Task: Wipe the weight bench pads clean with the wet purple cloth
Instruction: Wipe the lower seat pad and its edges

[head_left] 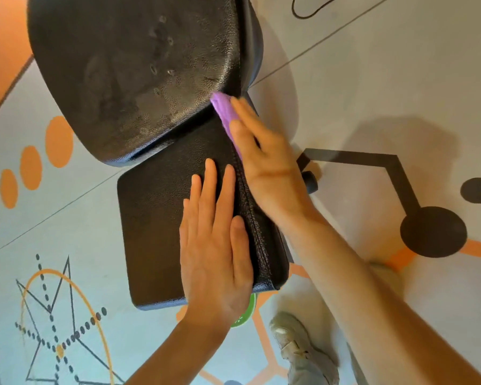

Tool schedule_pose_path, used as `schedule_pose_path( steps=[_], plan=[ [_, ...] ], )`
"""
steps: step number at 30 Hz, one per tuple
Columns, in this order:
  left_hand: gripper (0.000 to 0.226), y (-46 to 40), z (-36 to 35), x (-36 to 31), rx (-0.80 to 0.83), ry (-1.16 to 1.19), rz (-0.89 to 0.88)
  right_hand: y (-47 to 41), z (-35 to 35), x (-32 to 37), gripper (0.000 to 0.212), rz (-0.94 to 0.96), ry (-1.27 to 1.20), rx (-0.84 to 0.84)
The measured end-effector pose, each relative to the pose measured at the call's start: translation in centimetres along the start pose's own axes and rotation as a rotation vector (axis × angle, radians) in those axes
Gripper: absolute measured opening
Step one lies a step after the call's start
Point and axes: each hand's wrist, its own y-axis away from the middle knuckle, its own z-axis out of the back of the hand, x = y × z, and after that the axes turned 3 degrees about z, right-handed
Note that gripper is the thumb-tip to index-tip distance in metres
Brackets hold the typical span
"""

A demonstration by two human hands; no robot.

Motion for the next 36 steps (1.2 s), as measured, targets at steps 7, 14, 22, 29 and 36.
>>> schedule_pose_path(
  steps=[7, 14, 22, 29, 36],
  plan=[
    [0.052, 0.0, -0.4, 0.3, -0.006, -0.013, 0.001, 5.8, 0.7, 0.1, 0.041, 0.074, 0.152, -0.023],
    [0.054, -0.3, -0.2, 0.4, 0.000, -0.066, 0.005, 8.3, 0.5, 1.3, 0.039, 0.088, 0.304, 0.013],
    [0.055, -0.2, 0.0, 0.6, -0.050, 0.028, 0.006, 2.3, 0.1, 2.1, 0.040, 0.000, 0.435, 0.003],
    [0.053, 0.8, 1.5, 2.3, -0.123, 0.186, 0.029, 3.3, 0.5, 3.8, 0.041, 0.135, 0.731, 0.030],
    [0.052, 3.8, 2.8, 8.5, -0.205, 0.166, 0.236, 4.2, -3.7, 5.6, 0.042, 0.306, 1.010, 0.237]
  ],
)
